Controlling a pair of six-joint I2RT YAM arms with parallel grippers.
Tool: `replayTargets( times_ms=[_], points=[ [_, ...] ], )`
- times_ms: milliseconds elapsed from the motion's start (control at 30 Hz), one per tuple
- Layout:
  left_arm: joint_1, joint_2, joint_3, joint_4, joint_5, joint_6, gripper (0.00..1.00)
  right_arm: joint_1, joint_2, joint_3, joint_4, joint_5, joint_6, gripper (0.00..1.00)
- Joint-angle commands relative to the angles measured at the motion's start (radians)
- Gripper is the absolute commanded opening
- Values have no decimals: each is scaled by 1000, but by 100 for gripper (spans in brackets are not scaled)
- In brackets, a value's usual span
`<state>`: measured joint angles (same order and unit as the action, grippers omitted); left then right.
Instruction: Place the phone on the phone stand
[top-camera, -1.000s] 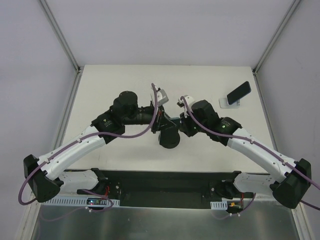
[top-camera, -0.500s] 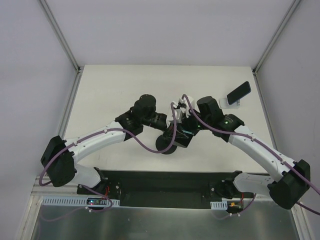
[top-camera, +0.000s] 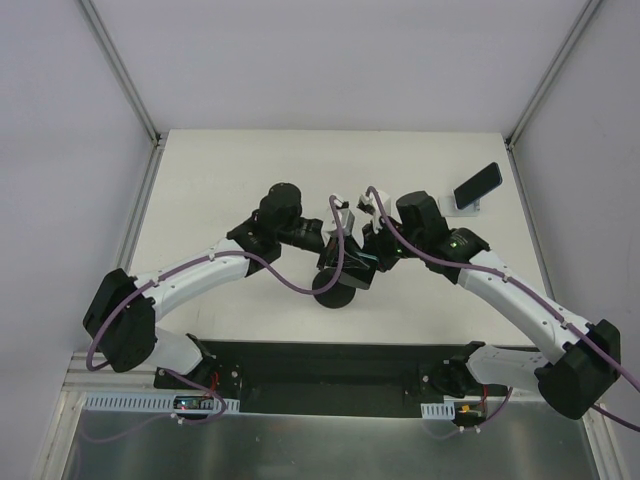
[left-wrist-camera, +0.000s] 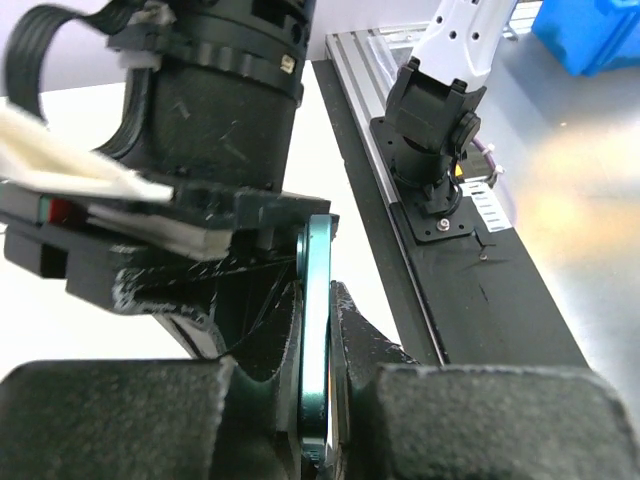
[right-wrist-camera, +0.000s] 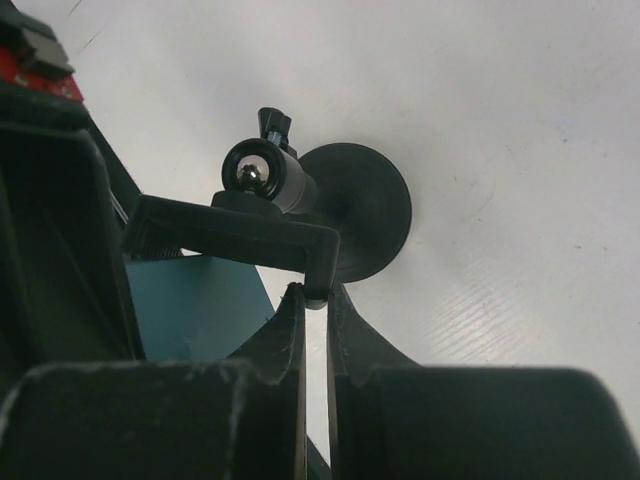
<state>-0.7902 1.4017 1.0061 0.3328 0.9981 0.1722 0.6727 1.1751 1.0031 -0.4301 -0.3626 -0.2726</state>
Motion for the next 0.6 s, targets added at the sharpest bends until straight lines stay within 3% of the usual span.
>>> replayTargets(
  times_ms=[0, 267, 467, 567],
  points=[
    [57, -38, -11, 222, 19, -78, 0, 5, -43, 6, 83, -84, 6, 1],
    [98, -55, -55, 215, -9, -210, 0, 5, -74, -18, 100, -41, -8, 1],
    [111, -106, -103, 124, -75, -203, 0, 4, -89, -37, 125, -45, -8, 1],
    [109, -110, -129, 156, -73, -211, 0, 4, -83, -43, 143, -79, -2, 1]
  ],
)
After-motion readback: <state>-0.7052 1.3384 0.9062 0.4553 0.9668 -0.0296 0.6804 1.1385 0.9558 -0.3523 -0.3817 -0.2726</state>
